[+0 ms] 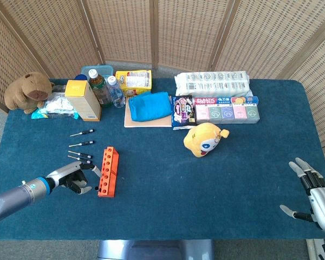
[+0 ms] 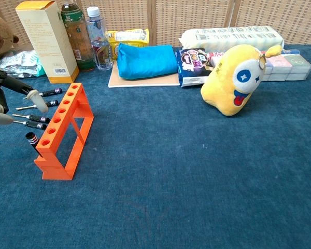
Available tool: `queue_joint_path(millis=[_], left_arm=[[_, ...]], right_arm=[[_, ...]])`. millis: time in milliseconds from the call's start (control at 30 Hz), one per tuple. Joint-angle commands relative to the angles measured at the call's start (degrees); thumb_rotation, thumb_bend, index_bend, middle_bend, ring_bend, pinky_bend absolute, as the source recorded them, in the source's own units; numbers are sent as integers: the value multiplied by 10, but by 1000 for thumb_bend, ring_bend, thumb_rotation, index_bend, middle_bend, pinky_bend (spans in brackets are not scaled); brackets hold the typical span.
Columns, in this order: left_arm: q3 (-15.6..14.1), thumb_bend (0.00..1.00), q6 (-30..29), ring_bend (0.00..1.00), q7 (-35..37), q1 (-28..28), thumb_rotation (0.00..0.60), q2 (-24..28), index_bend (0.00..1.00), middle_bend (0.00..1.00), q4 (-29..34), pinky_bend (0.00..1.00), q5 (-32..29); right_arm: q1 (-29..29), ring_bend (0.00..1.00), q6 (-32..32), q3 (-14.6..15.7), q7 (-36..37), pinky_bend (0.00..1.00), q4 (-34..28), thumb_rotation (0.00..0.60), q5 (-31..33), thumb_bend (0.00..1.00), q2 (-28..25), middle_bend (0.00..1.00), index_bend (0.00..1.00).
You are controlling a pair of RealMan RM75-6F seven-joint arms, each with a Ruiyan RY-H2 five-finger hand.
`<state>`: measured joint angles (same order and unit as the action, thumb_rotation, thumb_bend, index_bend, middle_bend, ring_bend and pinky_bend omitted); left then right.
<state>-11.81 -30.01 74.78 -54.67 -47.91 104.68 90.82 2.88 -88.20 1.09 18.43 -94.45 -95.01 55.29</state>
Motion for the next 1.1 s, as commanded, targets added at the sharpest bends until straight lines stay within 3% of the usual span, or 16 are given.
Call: queue_joint_path(millis=[33, 133, 200, 267, 467, 567, 800, 1100], left_arm=[[0, 386, -42, 951, 1, 21, 600, 23, 226, 828, 6, 948, 18], [-1, 375, -67, 724, -28, 39, 600, 42, 139, 572, 10, 794, 18], [1, 360, -86, 467, -73, 58, 600, 55, 69, 351, 13, 654, 2], [5, 339, -109, 292, -130, 80, 600, 62, 26, 206, 17, 544, -22], [14, 262, -204, 51, -309, 162, 600, 58, 0, 9, 32, 311, -96], [16, 229, -241, 1, -372, 195, 600, 48, 0, 0, 30, 236, -115], [16, 221, -328, 0, -483, 273, 600, 14, 0, 0, 7, 142, -128], [19, 176, -401, 0, -558, 341, 600, -23, 0, 0, -32, 57, -133]], right_arm=[[0, 24, 0, 0, -1, 109, 0, 600, 0, 28, 0, 0, 19], [0, 24, 0, -1, -2, 109, 1, 600, 1, 29, 1, 0, 19], [1, 24, 1, -1, -4, 110, 1, 600, 1, 29, 2, 0, 19], [1, 24, 1, -1, -6, 110, 2, 600, 0, 29, 3, 0, 19], [1, 24, 2, -2, -18, 109, 1, 600, 2, 28, 7, 0, 19], [1, 24, 2, -3, -24, 109, 0, 600, 4, 28, 10, 0, 19], [1, 24, 4, -7, -36, 109, -3, 600, 10, 28, 14, 0, 19], [2, 24, 6, -8, -47, 110, -8, 600, 14, 28, 17, 0, 19]])
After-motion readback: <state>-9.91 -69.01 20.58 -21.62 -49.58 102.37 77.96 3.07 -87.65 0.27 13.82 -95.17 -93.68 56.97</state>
